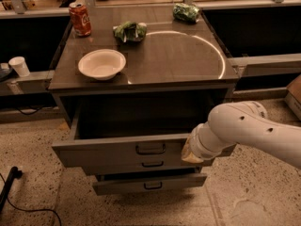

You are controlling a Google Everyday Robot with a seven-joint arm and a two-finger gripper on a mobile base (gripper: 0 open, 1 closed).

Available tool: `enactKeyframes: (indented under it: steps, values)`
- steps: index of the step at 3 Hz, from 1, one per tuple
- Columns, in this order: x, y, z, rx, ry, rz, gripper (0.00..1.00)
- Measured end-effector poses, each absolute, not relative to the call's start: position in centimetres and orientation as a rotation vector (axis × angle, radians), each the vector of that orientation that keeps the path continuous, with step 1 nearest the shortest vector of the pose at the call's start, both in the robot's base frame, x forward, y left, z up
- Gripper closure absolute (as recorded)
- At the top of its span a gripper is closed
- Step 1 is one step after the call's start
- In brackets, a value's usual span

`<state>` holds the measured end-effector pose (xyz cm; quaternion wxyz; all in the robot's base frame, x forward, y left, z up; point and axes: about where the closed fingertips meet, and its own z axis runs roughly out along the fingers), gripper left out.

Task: Close top drawer

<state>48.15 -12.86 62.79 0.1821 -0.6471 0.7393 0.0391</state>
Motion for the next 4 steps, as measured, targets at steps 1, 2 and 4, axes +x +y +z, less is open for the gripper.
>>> enactKeyframes:
  steps: [1, 2, 4]
  values:
    - [48.5, -12.6, 62.0, -1.854, 2.049, 0.1, 0.15]
    - [48.8, -12.4, 61.3, -1.866, 2.045, 0.122, 0.0]
    - [49.2, -13.1, 61.0, -1.859, 2.072, 0.125, 0.27]
